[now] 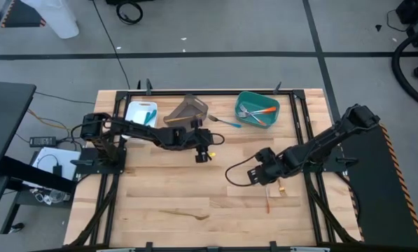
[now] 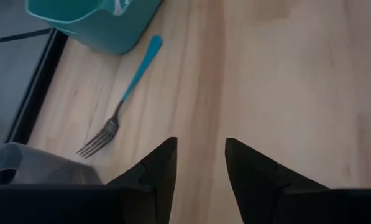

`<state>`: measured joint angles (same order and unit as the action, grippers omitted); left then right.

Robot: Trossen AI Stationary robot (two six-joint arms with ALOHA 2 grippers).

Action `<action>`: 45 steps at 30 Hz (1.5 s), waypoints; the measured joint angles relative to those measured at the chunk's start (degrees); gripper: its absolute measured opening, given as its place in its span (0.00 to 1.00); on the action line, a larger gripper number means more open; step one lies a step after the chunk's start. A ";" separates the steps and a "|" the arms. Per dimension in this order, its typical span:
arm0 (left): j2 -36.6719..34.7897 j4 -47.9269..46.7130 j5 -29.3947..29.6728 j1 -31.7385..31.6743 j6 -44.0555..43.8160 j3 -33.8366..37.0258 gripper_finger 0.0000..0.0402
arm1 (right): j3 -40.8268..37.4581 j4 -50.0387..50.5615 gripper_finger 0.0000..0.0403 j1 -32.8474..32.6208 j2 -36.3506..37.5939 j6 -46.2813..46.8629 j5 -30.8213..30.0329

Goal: Sort silverware by color (type)
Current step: Put the orange fork into the green bin

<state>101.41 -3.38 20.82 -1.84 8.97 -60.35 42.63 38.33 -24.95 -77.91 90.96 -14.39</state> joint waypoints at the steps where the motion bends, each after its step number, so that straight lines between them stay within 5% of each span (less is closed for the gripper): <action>1: 0.00 0.19 0.00 -0.32 0.50 0.00 0.36 | 0.68 1.13 0.23 -0.42 -0.44 0.85 -0.18; 14: 0.02 1.67 -0.02 -3.76 2.19 -0.01 0.36 | 10.47 12.07 0.23 -4.54 -9.98 7.42 7.51; 25: 0.02 1.80 -0.07 -4.75 4.94 -0.01 0.36 | 11.22 12.77 0.23 -8.05 -11.55 13.79 14.48; 45: 0.02 2.30 -0.09 -6.40 5.62 -0.01 0.36 | 11.15 12.92 0.30 -8.31 -16.97 14.04 13.83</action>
<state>101.43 -1.08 20.73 -8.24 14.59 -60.36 53.78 51.25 -33.26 -94.88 105.00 -0.57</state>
